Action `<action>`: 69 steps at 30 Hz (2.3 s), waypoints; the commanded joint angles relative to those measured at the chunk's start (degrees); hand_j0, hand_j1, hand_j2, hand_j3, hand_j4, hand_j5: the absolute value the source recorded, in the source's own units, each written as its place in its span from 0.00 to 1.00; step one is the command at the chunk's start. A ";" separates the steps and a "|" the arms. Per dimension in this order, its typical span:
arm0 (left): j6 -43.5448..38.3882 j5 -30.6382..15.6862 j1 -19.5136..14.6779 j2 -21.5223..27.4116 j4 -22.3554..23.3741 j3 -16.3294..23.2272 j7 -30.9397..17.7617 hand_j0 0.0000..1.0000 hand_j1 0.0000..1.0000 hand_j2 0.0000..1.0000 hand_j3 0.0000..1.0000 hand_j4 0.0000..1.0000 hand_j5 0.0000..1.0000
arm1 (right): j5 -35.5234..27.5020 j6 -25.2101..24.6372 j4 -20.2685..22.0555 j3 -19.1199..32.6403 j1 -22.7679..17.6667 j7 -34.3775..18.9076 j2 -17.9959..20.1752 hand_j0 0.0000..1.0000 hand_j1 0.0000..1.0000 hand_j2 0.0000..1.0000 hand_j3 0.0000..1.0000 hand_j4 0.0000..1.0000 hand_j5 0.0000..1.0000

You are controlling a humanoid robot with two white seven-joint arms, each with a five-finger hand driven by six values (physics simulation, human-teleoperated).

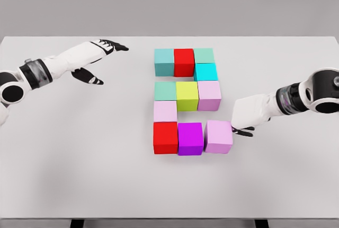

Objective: Assemble the squares on the desktop into the number 2

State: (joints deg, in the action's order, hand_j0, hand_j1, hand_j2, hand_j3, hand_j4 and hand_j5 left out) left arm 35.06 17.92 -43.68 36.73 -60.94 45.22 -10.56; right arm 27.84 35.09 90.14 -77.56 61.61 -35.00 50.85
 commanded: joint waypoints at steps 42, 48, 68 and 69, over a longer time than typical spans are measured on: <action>-0.06 -0.34 1.49 0.10 -0.41 -0.13 0.19 1.00 1.00 1.00 1.00 1.00 1.00 | -0.15 -0.09 0.48 0.13 0.35 0.00 -0.04 0.13 0.13 0.13 0.13 0.13 0.13; -0.06 -0.43 1.58 0.18 -0.50 -0.13 0.19 1.00 1.00 1.00 1.00 1.00 1.00 | 0.02 -0.09 0.21 0.13 0.35 0.00 0.22 0.13 0.13 0.13 0.13 0.13 0.13; -0.06 -0.60 1.67 0.19 -0.59 -0.31 -0.16 1.00 1.00 1.00 1.00 1.00 1.00 | 0.11 -0.09 0.21 -0.92 0.09 0.00 0.48 0.14 0.14 0.14 0.14 0.14 0.14; -0.06 -0.52 1.76 0.27 -0.59 -0.31 -0.16 1.00 1.00 1.00 1.00 1.00 1.00 | 0.11 -0.09 0.21 -1.01 0.00 0.00 0.48 0.13 0.13 0.13 0.13 0.13 0.13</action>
State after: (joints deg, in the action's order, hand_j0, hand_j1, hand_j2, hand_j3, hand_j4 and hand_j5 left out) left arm 35.05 17.75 -41.92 36.89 -61.50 45.04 -10.73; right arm 28.09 35.09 90.39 -78.42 61.61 -35.00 51.35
